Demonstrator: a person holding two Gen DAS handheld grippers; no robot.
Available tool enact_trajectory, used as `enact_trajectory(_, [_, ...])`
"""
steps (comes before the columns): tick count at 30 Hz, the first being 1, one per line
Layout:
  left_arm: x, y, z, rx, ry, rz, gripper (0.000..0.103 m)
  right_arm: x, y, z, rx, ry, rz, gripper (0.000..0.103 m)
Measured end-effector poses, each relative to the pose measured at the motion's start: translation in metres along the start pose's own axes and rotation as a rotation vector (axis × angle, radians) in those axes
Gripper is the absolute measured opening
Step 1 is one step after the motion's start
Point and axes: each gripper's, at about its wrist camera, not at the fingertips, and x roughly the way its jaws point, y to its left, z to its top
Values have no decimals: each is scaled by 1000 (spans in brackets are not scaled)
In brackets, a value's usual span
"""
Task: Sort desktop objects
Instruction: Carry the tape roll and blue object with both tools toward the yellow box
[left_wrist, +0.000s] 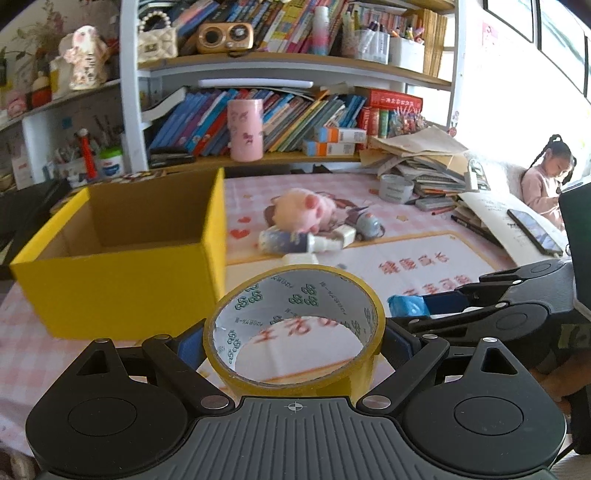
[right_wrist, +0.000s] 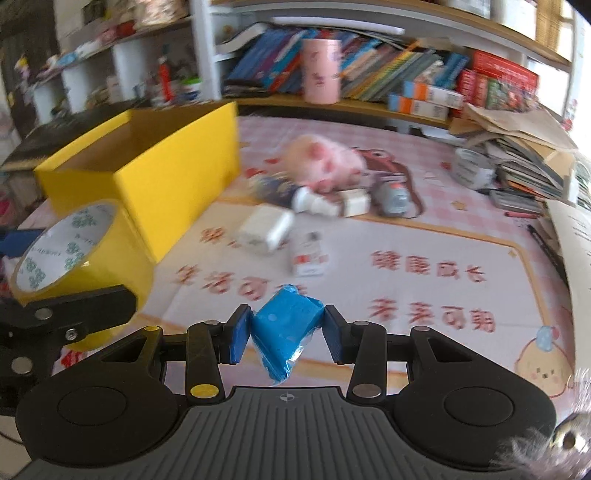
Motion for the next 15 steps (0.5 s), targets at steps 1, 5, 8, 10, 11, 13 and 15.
enact_trajectory(1, [-4, 5, -3, -3, 0, 6, 94, -1, 9, -2, -12, -1, 4, 39])
enact_trajectory(5, [-20, 25, -16, -17, 7, 29, 94, -5, 40, -11, -28, -2, 16, 39])
enact_trajectory(8, [-33, 38, -25, -23, 9, 45, 94, -8, 60, -19, -26, -1, 25, 39])
enact_trajectory(10, [-40, 45, -32, -25, 12, 57, 94, -10, 72, -24, -24, 1, 30, 39])
enact_trajectory(11, [-43, 50, -35, -26, 14, 62, 94, -10, 78, -26, -23, 1, 33, 39])
enact_trajectory(13, [-49, 56, -41, -30, 20, 72, 94, -12, 89, -30, -24, 1, 40, 39])
enact_trajectory(15, [-55, 62, -45, -34, 23, 81, 94, -14, 97, -33, -24, 2, 46, 39])
